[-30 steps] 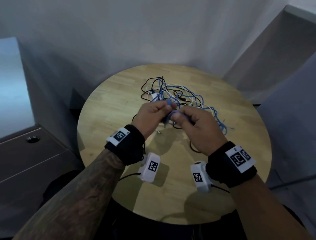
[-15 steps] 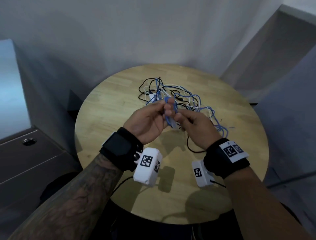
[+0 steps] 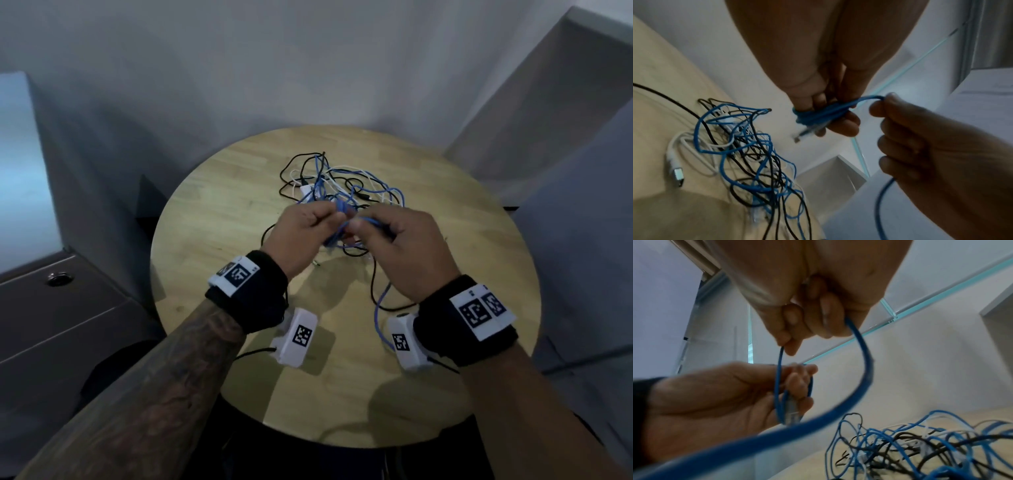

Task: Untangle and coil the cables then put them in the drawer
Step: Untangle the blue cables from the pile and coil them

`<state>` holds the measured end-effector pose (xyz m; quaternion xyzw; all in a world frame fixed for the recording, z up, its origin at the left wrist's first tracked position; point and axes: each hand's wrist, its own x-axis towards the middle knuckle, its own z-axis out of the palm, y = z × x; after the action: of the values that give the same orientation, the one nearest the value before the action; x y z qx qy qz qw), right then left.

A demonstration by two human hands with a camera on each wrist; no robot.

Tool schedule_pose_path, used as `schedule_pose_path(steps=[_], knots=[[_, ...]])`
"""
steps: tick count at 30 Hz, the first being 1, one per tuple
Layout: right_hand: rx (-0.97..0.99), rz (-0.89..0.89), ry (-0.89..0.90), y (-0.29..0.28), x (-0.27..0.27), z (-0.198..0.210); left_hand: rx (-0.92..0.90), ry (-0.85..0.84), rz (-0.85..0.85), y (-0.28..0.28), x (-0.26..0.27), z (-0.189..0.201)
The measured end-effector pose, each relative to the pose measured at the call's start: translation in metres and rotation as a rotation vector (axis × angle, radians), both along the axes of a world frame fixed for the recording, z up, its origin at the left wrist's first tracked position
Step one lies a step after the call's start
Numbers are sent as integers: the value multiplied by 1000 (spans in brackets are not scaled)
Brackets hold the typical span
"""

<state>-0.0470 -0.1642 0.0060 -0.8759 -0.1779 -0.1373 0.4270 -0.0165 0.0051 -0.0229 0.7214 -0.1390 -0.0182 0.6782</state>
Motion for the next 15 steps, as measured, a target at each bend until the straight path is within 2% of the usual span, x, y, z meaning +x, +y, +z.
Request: schedule_pose_path(steps=[3,7,9,11,13,15], knots=[[76,-84,-22,-10,11,-4,-146,180,-186,-8,-6,0],[205,-66,51,-15,19,-14,-307,286,-277,-13,-9,2],[162,-59,72,-14,20,-20,-406,306,-286,-10,-10,2],[168,-27,167,-8,19,-26,-522,330,-285,-6,-9,3],[173,12,280,2,13,-30,-661,378,-236,-2,-6,5],[86,52,352,11,8,-33,-786,405,-163,1,-1,7]])
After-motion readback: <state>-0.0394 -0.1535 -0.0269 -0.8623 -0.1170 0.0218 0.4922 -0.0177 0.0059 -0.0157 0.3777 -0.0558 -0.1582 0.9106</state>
